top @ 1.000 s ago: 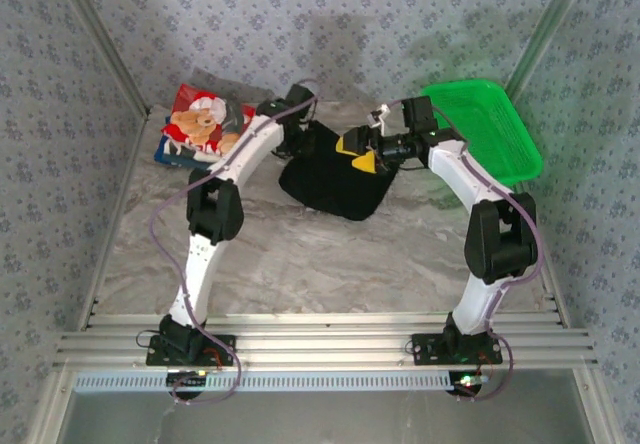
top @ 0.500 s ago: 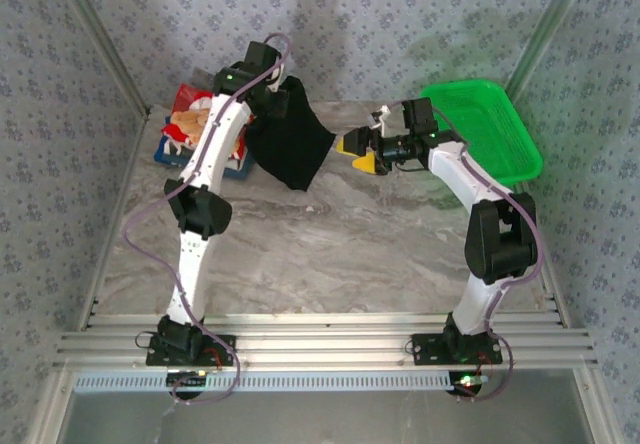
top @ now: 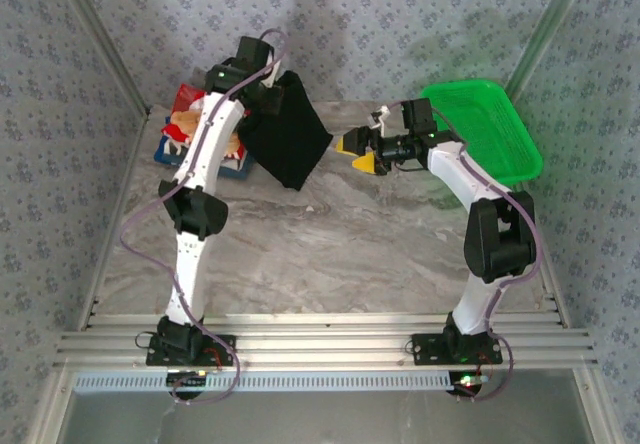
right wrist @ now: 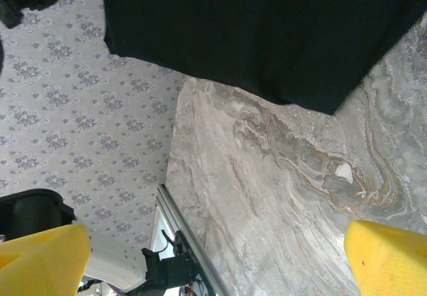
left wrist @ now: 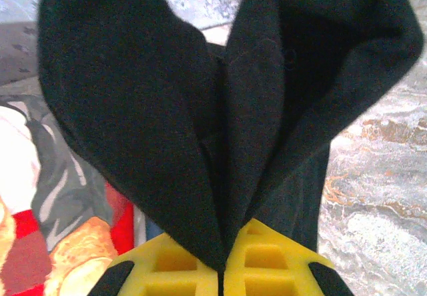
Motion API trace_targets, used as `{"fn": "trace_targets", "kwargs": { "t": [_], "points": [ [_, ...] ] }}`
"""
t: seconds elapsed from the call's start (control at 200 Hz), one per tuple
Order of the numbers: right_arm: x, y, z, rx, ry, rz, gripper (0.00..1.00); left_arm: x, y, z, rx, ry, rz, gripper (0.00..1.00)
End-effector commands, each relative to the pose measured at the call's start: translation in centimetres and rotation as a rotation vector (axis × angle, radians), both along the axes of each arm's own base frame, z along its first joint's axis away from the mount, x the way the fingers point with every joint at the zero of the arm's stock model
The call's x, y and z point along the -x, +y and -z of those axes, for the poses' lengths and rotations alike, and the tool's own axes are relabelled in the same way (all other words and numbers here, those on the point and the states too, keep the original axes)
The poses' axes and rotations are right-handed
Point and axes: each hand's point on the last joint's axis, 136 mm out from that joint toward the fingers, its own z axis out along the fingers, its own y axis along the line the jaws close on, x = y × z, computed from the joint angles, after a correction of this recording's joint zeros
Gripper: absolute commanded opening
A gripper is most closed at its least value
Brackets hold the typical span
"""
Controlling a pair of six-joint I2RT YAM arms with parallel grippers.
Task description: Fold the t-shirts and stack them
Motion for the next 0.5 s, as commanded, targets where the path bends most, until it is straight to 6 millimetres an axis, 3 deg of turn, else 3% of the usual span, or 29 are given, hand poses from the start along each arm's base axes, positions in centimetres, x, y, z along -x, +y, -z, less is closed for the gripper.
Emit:
{"fn": "trace_targets", "kwargs": {
  "t": [0.0,0.35,0.495],
  "points": [
    [-0.3,0.0,0.2,-0.012,0.015,-0.001,1.0,0.7,1.7,-9.3,0.041,-0.227,-0.001,0.0],
    [-0.6,0.2,0.6,-0.02,0.036,-0.003,1.0,0.5,5.1,-13.1,0.096,-0.316,-0.026,0.0],
    [-0.6,0.4,0.8,-0.016,0.044,-0.005,1.0,0.3,6.9,-12.7,0.089,-0.301,-0.053,0.0]
  ]
}}
